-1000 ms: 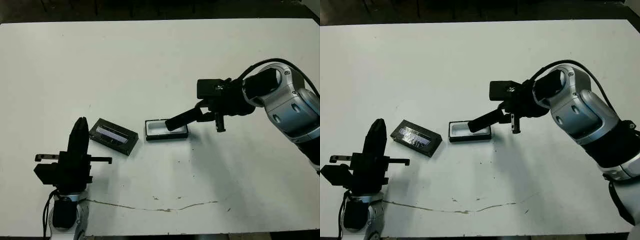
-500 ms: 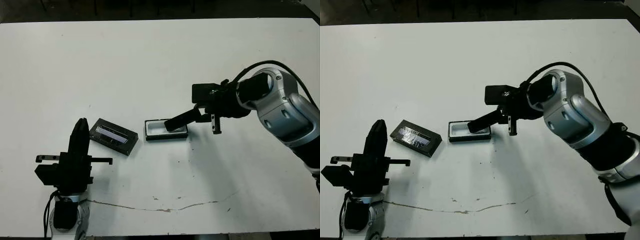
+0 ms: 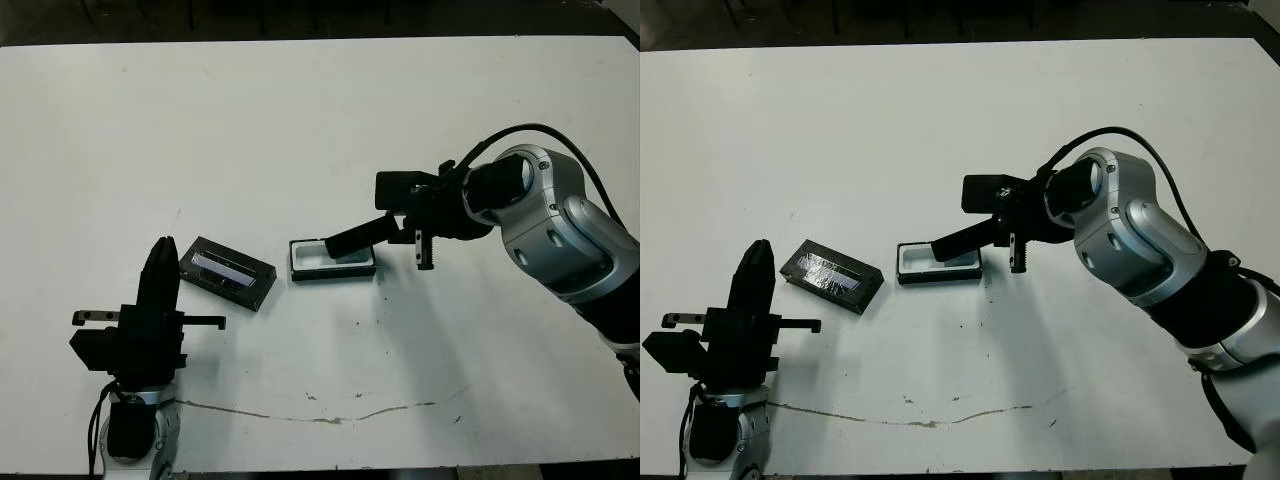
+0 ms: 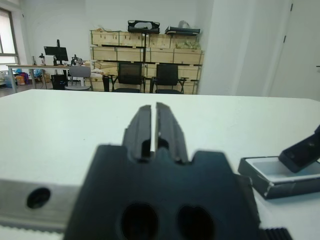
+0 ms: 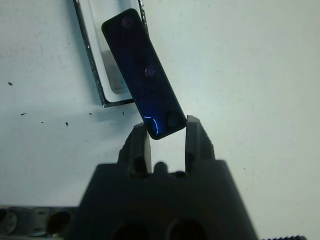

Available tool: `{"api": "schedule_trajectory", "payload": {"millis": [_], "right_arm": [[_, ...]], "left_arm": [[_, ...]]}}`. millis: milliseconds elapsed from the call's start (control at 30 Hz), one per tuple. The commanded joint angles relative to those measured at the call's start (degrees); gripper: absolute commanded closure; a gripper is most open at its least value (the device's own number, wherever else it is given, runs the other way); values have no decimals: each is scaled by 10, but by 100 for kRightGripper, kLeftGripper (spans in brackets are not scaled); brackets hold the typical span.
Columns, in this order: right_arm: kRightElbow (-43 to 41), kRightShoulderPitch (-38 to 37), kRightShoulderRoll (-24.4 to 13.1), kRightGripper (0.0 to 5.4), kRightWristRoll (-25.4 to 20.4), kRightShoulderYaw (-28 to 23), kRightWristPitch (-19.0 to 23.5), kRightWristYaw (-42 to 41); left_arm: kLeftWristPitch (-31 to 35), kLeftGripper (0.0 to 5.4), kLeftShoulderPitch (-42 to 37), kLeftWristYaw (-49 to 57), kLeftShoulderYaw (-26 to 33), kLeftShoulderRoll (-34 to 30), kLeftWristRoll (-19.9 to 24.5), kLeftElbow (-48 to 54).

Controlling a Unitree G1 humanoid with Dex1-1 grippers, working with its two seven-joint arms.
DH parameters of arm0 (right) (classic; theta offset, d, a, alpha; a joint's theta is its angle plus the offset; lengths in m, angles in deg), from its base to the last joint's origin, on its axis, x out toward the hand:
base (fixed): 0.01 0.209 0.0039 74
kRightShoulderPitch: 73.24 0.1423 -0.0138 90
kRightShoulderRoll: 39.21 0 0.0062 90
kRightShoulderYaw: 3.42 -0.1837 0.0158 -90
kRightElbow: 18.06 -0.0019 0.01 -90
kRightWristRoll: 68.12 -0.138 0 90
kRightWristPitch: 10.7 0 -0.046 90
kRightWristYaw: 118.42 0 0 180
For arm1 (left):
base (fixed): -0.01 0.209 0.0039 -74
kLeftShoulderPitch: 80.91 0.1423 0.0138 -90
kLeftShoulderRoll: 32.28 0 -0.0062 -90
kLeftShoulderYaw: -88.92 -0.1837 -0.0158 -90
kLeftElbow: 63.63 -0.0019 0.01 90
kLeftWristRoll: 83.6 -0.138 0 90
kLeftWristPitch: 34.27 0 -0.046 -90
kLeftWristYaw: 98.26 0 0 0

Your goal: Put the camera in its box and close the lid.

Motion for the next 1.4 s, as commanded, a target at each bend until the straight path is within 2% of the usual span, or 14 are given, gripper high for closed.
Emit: {"api": "schedule_trajectory", "payload": {"millis": [33,433,567,833,933,1000,1100,1233,1400], "right_arm": [[-6,-3,1,503,2,15,2,-5],[-15,9,3,503,8,39,-14,-24],[-21,11,0,503,12,45,-34,-33],[-19,29,12,503,48,79,-34,-49],[-11,36,18,505,55,88,-56,-58],[-5,39,22,505,61,94,-85,-63],[4,41,32,505,66,95,-93,-72],[15,45,37,505,65,95,-132,-91],[20,45,47,516,67,88,-122,-113]], "left_arm": [[8,540,36,3,1,2,-4,-5],[-4,540,37,7,1,4,-7,-11],[-2,540,39,6,1,3,-4,-10],[-3,540,42,5,-2,4,-3,-8],[-8,540,40,4,-2,4,-2,-14],[-4,540,42,8,-3,5,-7,-11],[-6,540,43,6,-3,5,-5,-12],[-7,540,44,9,-3,7,-5,-12],[-8,540,45,8,-3,5,-6,-15]]}}
